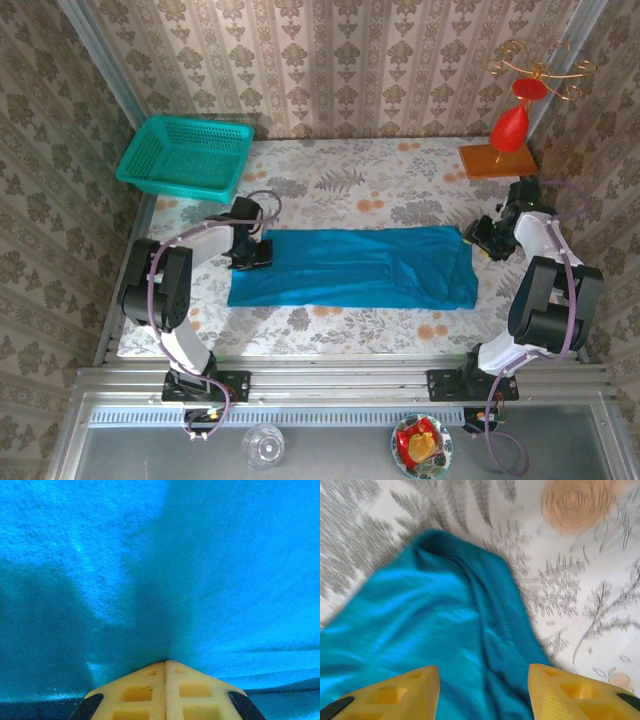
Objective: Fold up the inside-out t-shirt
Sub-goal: Move the T-shirt to the center of the table.
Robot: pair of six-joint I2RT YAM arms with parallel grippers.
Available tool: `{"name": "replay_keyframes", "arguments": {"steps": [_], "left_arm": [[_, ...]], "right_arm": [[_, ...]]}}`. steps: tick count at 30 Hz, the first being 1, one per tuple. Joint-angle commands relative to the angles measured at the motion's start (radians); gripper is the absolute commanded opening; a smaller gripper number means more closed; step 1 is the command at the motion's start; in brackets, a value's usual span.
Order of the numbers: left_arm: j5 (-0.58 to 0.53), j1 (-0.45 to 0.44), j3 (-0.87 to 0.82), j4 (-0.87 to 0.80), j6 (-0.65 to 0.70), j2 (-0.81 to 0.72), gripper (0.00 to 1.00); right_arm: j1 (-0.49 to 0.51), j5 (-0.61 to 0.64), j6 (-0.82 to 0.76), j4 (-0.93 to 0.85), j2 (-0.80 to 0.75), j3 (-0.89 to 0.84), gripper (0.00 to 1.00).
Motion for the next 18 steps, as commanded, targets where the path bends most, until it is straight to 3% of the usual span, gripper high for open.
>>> {"name": "replay_keyframes", "arguments": {"steps": [1,9,13,18], "left_arm": [[-0.04,0.026,-0.024,-0.051,0.043,-0.015,0.08],[-0.006,0.033,-0.014,-0.048,0.054,-0.048,0.09],[0.009,0.032,-0.009,-0.047,0.051,-0.076,0.1],[0.019,0.033,-0.002,-0.063,0.049,-0.107,0.1]], "right_arm": [[0.046,0.113,-0.06,-0.075,0.02,-0.002,0.52],[0.135,0.168,-0.116,-0.108,0.078,0.044,0.59],[0.176,0.165,-0.124,-0.128,0.094,0.064,0.5],[0.213,0.053,-0.059,-0.119,0.062,0.021,0.4]]}}
